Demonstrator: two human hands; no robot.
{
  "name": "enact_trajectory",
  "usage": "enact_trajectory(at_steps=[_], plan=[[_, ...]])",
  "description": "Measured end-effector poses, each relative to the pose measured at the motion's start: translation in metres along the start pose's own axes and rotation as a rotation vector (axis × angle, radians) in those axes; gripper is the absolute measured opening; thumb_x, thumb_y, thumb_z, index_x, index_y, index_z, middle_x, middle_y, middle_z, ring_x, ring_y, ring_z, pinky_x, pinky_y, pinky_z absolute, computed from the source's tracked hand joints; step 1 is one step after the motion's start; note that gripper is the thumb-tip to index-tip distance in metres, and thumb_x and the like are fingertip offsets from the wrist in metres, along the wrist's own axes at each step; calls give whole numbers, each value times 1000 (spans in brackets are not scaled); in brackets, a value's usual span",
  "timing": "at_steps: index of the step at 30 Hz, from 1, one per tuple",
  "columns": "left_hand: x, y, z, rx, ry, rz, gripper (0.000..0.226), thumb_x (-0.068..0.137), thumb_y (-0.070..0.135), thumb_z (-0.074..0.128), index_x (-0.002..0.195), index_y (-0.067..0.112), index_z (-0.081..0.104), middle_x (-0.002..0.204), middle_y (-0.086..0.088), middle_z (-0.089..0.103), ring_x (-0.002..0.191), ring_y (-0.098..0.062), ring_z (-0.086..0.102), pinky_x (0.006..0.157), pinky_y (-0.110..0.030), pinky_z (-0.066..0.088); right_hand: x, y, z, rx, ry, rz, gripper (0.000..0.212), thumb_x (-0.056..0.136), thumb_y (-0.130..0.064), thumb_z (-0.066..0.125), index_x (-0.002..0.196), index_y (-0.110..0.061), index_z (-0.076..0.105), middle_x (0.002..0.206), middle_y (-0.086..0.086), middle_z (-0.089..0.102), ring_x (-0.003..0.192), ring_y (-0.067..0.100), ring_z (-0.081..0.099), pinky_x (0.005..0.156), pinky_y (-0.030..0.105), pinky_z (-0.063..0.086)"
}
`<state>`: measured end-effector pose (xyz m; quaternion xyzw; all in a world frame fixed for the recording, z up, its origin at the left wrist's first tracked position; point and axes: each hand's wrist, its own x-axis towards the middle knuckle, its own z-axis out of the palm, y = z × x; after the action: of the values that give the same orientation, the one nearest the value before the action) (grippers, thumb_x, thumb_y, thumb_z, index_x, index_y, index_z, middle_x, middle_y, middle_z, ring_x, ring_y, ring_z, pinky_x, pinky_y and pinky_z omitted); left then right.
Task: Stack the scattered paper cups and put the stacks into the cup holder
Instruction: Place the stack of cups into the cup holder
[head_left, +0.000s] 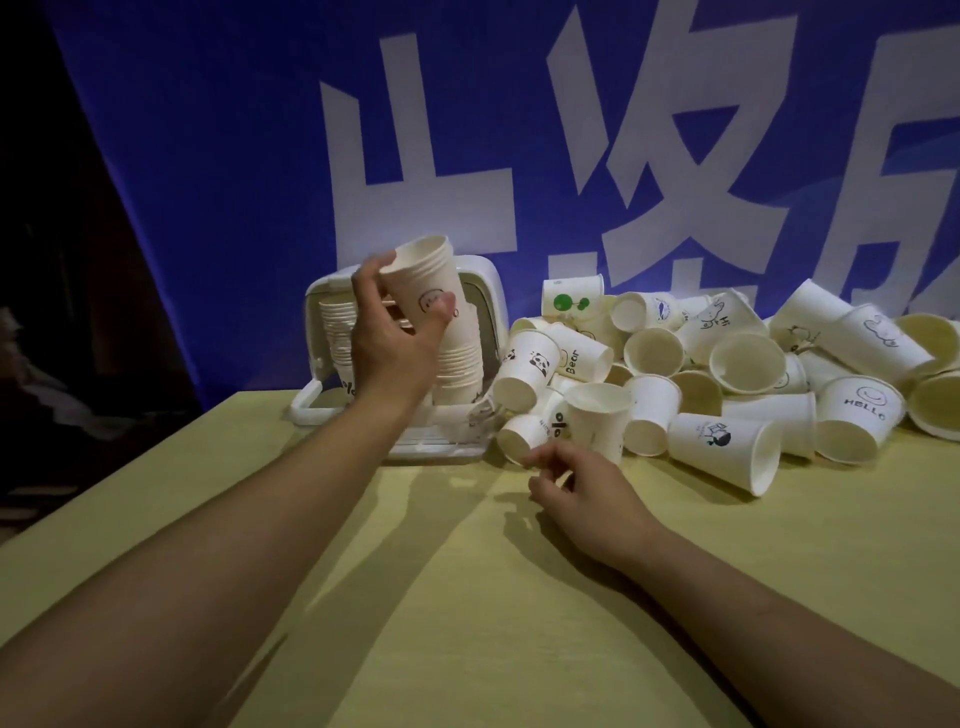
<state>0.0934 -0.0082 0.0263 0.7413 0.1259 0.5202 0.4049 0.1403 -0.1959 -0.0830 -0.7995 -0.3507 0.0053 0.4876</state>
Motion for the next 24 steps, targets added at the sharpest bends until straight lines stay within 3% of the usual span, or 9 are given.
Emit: enact_trajectory(at_steps=[6,12,16,20,24], plan=[[48,6,10,43,-9,22,65,92,29,72,143,32,33,144,-3,50,109,-14,58,72,-15,48,2,3,2,5,-45,41,16,92,-19,57,98,-31,66,85,-8,65,75,8,65,67,15,46],[54,-6,25,305,-156,78,61,89,36,74,137,39,35,142,-3,51,113,-26,59,86,-43,58,1,4,1,27,-60,40,16,92,-18,57,95,-31,67,83,-5,67,72,11,66,72,25,51],[41,-25,27,506,-203,13,55,87,50,68,133,37,40,134,-2,54,114,-29,56,91,-51,55,1,4,1,26,-69,23,16,93,-18,57,99,-28,67,83,-4,68,64,5,62,66,19,48],[31,-38,27,449,-217,-36,55,86,56,64,129,45,32,138,-1,50,120,-31,52,94,-55,52,2,5,2,32,-81,19,16,93,-17,56,100,-28,66,80,-6,64,58,-1,57,61,12,44],[28,-33,29,450,-261,-97,58,87,53,67,131,43,31,136,-2,54,119,-31,54,95,-51,51,2,4,1,27,-89,19,16,93,-17,56,99,-28,66,77,-8,63,57,-1,56,60,12,44]])
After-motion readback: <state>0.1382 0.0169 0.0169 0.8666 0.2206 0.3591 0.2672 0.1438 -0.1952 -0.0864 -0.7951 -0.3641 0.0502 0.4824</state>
